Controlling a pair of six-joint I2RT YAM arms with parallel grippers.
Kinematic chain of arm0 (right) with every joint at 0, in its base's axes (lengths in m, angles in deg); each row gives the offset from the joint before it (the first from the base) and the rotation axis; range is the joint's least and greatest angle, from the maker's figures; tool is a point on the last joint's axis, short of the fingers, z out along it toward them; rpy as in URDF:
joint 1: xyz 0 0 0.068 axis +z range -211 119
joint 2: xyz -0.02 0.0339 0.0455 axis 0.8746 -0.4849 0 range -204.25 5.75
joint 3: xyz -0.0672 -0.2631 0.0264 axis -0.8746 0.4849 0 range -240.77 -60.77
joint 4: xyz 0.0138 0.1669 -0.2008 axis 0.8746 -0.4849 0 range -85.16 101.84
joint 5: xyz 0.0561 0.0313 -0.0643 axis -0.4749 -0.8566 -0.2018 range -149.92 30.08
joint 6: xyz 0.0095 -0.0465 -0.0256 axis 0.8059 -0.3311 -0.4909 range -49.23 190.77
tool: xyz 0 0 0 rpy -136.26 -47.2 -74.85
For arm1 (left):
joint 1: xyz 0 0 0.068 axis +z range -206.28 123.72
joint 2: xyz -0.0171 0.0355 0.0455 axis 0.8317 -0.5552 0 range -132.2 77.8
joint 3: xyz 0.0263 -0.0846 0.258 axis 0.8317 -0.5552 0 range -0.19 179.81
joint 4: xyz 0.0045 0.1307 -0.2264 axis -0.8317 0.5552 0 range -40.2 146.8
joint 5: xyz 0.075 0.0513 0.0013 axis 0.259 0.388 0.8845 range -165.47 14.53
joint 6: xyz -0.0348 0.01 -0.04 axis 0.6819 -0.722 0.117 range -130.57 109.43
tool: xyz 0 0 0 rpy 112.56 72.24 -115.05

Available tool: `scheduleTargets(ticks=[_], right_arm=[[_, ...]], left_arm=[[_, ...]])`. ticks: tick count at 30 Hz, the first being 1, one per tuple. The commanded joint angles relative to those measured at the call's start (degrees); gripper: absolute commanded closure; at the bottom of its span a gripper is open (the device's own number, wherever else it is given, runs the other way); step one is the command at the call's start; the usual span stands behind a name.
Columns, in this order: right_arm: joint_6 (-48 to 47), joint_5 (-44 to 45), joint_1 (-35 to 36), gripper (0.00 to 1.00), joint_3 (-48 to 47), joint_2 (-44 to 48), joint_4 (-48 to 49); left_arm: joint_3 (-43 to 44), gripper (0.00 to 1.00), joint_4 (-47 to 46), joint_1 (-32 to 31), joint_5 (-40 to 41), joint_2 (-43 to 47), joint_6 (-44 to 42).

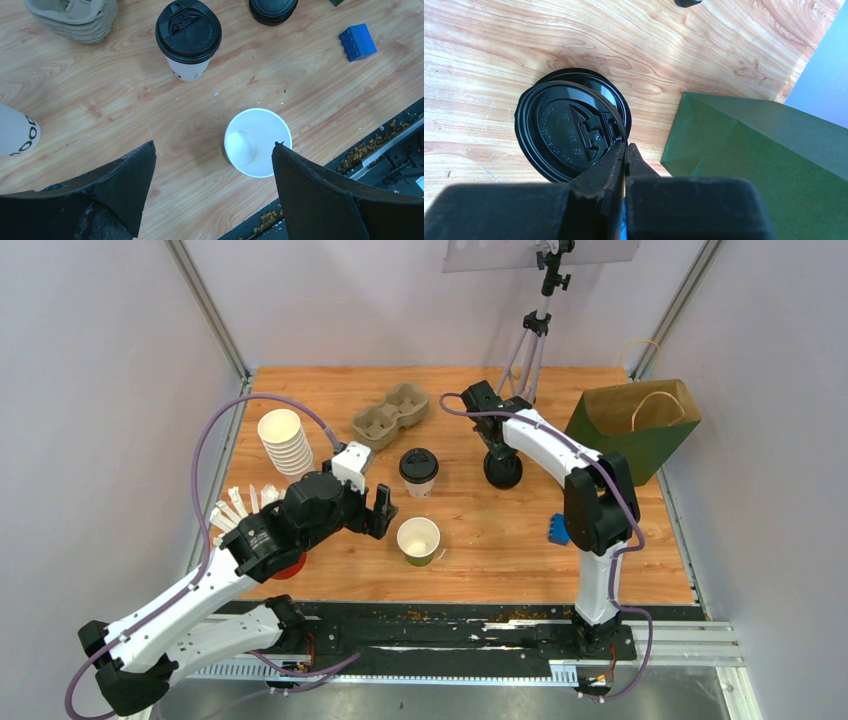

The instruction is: Pack the takeout coffee

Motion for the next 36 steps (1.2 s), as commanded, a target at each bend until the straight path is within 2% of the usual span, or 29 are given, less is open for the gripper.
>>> scheduleTargets(ticks=[1, 6, 17, 24, 30, 34, 36], right_arm=[[-1.1, 1.5, 0.2, 1.0, -1.4, 1.2, 0.2], [-0.8, 1.3, 0.2, 1.0, -2.0, 1.4, -0.1], [1.8, 0.8, 0.2, 1.0, -10.9, 4.4, -10.0], [4.9, -2.2, 0.6, 1.0, -19.7, 8.3, -18.8], [9.6, -14.8, 1.5, 1.0, -20.2, 15.9, -18.2], [14.4, -24.2, 3.3, 1.0, -16.7, 21.9, -14.4], [16.3, -25.6, 5.0, 1.0, -13.3, 25.2, -11.9]], left_arm=[[1.5, 0.07, -0.2, -0.2, -0.1, 0.7, -0.5], [1.7, 0.07, -0.1, -0.2, -0.2, 0.7, -0.5], [2.9, 0.06, 0.6, -0.2, -0.4, 1.0, 1.8], [5.1, 0.0, 1.4, -0.3, -1.9, 1.1, 5.6], [6.8, 0.0, 2.5, -0.2, -2.7, 1.3, 7.4], [9.1, 0.0, 3.9, -0.3, -4.1, 1.2, 7.7], [11.0, 0.0, 5.1, -0.2, -4.9, 0.9, 7.8]])
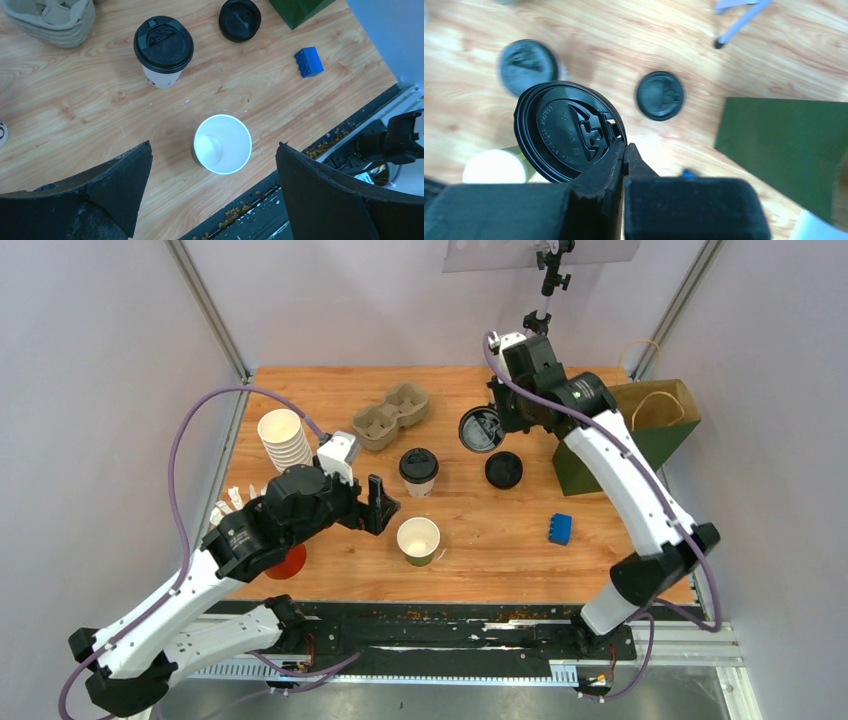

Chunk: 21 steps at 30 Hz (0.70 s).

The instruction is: Pack the takeout coffee

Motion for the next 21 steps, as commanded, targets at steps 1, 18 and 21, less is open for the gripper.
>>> scheduleTargets(ticks=[1, 18, 21], right_arm=[[6.9, -9.8, 3.5, 1.0, 5.2, 7.7, 5.4], [31.1, -37.1, 7.4, 1.0, 29.8, 25.7, 34.8], [33.9, -40.7, 7.4, 1.0, 29.6, 26.0, 38.2]], left_arm=[[5.9, 0.0, 2.0, -0.3, -2.3, 0.1, 1.6], [10.8, 0.0, -6.0, -0.3, -4.6, 2.1, -12.3], [8.0, 0.0, -12.6, -0.3, -8.8, 4.4, -22.9]])
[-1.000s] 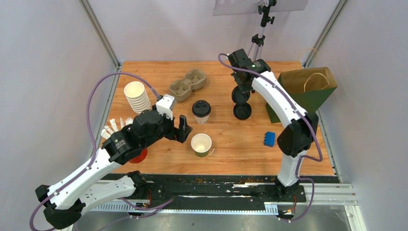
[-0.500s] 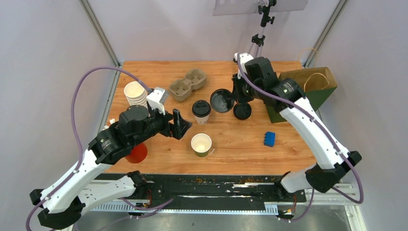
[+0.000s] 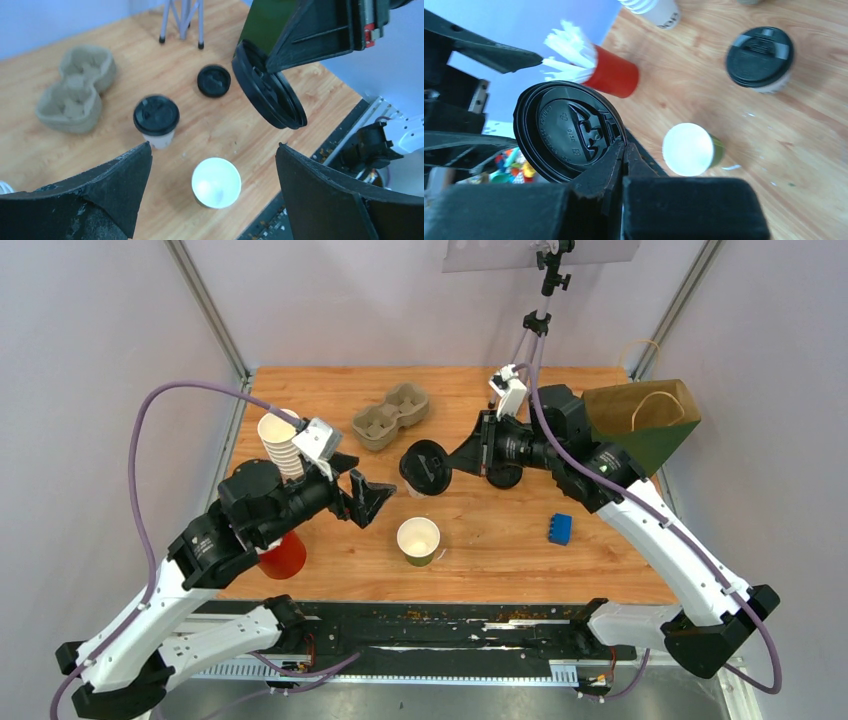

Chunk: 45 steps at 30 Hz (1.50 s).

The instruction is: Pack the takeout coffee

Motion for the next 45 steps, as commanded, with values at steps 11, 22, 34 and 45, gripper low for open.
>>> scheduleTargets(ticks=[11, 22, 34, 45], right_arm=[[19.5, -20.0, -0.6, 1.0, 6.2, 2.0, 27.5], [30.7, -27.1, -0.7, 1.0, 11.9, 1.3, 44.0], [40.5, -28.0, -0.7, 1.0, 17.1, -0.5, 60.8], [39.5, -28.5, -0.7, 1.0, 17.6, -0.6, 60.9]], left_arm=[[-6.0, 0.0, -18.4, -0.2, -21.8, 4.2, -35.9], [-10.1, 0.0, -32.7, -0.2, -26.3, 4.2, -40.6], [-14.1, 0.0, -44.6, -0.2, -27.6, 3.6, -36.1], [-14.6, 0.0, -48.3, -0.2, -28.2, 2.8, -34.5]])
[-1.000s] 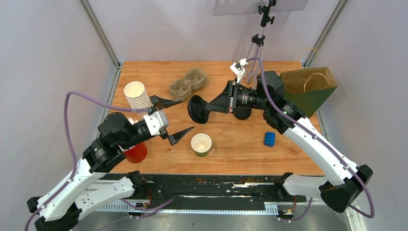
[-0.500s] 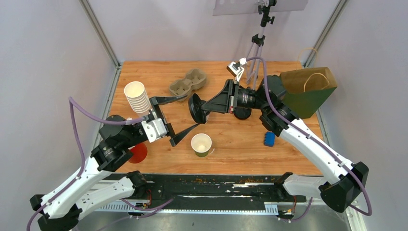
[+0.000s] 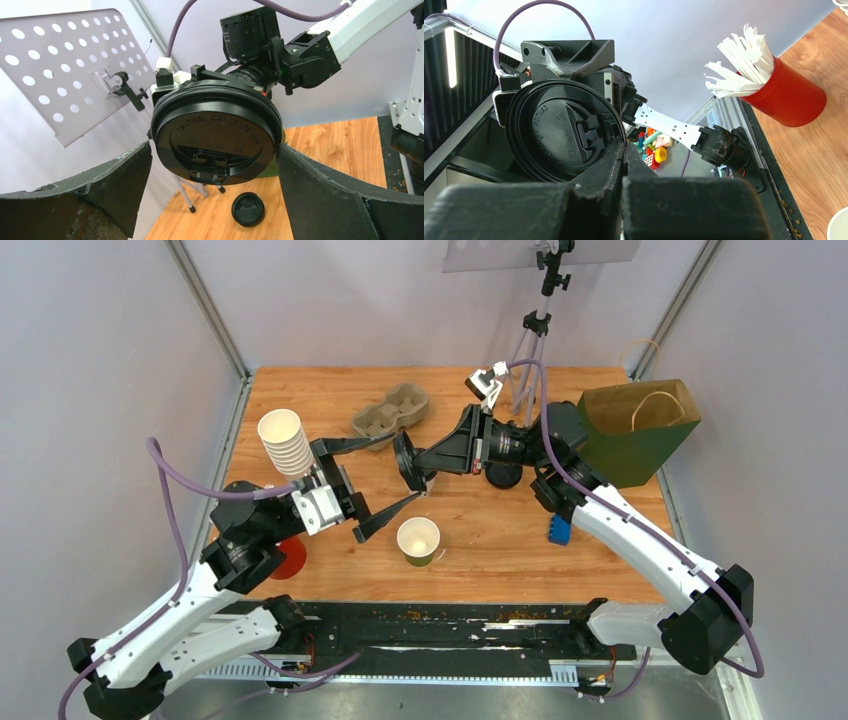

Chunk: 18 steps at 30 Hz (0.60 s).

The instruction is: Pack the takeout coffee

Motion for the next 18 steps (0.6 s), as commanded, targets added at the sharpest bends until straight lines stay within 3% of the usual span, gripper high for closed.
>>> scheduleTargets(ticks=[1, 10, 18], right_arm=[[0.5, -1.0, -0.3, 1.0, 0.2, 0.7, 3.9], [0.4, -0.5, -0.3, 0.99, 0.8, 1.2, 2.9], [-0.7, 0.5, -0.3, 0.91, 0.9, 1.4, 0.6]], left_arm=[[0.8, 0.0, -3.2, -0.2, -0.9, -0.3, 1.1], [1.4, 0.0, -2.4, -0.2, -0.7, -0.4, 1.1], [2.7, 0.03, 2.0, -0.2, 3.0, 0.2, 1.2]])
